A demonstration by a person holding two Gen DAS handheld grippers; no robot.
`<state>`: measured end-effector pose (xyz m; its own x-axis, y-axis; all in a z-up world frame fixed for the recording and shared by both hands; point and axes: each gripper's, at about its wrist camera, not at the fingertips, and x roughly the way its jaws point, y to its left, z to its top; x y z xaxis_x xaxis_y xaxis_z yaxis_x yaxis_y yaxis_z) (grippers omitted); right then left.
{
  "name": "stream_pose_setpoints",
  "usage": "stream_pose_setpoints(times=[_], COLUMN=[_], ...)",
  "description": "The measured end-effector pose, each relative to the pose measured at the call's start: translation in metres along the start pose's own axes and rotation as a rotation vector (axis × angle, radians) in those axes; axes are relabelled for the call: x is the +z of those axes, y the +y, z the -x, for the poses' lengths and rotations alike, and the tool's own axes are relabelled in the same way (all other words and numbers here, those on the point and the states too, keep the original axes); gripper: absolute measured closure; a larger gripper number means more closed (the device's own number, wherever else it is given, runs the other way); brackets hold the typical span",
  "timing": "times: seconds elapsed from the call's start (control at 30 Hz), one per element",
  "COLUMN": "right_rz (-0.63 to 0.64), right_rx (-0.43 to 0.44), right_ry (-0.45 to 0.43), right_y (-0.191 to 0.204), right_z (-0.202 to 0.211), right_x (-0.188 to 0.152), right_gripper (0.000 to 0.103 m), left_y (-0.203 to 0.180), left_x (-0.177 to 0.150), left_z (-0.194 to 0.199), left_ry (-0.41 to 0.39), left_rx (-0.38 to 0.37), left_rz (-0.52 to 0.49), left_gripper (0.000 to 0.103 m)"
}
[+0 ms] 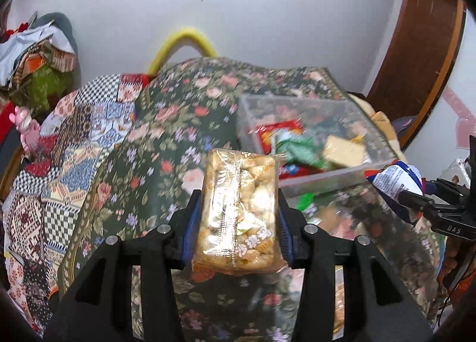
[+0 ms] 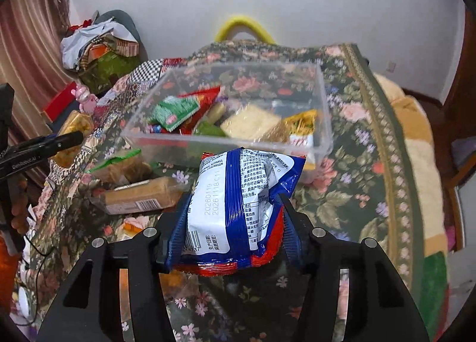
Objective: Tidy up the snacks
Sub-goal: 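Grasp the clear cookie pack with the left gripper while the right gripper grasps the blue-white bag, then lower the cookie pack and blue-white bag into the clear box, open both grippers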
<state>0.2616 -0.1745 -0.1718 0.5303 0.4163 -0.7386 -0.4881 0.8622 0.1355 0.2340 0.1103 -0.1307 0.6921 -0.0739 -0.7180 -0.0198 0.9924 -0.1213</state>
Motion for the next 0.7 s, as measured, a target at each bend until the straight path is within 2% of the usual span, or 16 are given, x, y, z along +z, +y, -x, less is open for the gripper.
stream_pose_setpoints(times=[0.3,0.53,0.7], right_rz=[0.033,0.045,0.031], right_rx=[-0.017,-0.036,-0.047], right_ry=[-0.097,-0.15,-0.138], right_y=[-0.001,-0.004,-0.015], right_z=[0.019,0.014,-0.003], right_x=[0.033,0.061,0.073], right_gripper=[0.051,0.051,0.051], left_y=[-0.036,-0.064,-0.081], left_x=[0.033,0.059,0.07], left_z=[0.001,-0.024,-0.055], left_ry=[-0.047,-0.042,-0.016], left_rx=[-0.055,-0.093,-0.126], left_rz=[-0.024,-0.038,-0.033], left_gripper=[0.058,0.058,0.058])
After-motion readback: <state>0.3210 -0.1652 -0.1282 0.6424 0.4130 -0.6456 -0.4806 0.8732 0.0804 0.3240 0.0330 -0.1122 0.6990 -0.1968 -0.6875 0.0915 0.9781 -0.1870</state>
